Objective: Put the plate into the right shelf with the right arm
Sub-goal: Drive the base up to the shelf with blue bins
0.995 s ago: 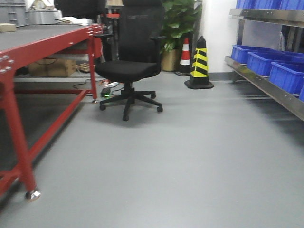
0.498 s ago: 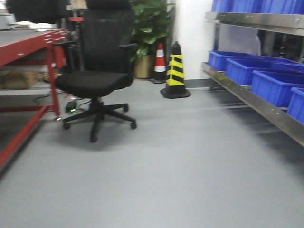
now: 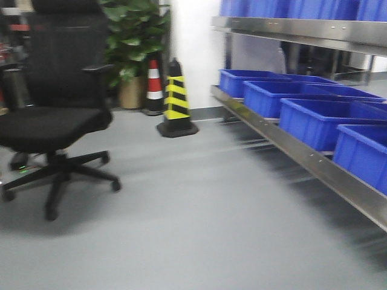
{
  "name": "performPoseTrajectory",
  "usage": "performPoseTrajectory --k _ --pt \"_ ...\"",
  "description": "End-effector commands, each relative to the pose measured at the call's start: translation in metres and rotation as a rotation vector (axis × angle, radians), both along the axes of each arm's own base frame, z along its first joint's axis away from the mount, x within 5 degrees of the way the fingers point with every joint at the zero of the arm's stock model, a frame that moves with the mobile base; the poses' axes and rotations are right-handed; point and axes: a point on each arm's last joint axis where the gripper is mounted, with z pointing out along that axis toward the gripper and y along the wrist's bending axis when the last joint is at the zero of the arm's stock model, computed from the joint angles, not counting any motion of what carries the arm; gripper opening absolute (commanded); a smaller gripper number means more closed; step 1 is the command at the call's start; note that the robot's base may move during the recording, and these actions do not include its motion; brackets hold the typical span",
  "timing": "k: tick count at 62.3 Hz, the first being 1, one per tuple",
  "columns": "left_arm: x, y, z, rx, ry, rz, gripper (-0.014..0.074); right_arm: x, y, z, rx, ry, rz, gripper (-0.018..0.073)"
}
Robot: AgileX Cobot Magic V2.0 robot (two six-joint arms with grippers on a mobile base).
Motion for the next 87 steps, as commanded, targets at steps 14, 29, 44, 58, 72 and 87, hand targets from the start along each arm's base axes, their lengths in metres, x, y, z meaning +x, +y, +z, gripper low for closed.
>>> performPoseTrajectory --k 14,29,44,58,72,87 --pt "0.0 0.0003 0.0048 -0.014 -0.082 0.004 -0.0047 -0.0044 -0.0031 0.015 0.026 -0.092 -0.027 0.0056" --pt "0.0 0.0003 0.0048 -0.014 -0.082 0.004 -0.0047 -0.0044 -0.0031 0.015 0.026 -0.092 -0.027 0.0056" --pt "0.0 0.0003 0.0048 -0.014 -0.082 0.004 -0.0047 -0.0039 -0.003 0.015 0.025 -0.091 -0.027 0.0057" --pt "0.0 0.0003 0.0048 -0.014 -0.082 0.004 -0.0047 -0.0039 -0.0029 0.015 0.025 -0.09 -0.027 0.0057" --pt "0.0 0.0003 0.0048 -0.014 -0.082 0.004 -0.0047 -0.0039 -0.0029 0.015 0.025 -0.09 -0.027 0.0057" --pt "0.0 0.0003 0.0048 -0.014 -0.082 0.004 -0.0047 -0.0039 -0.0029 0.015 0.025 -0.09 -0.027 0.0057"
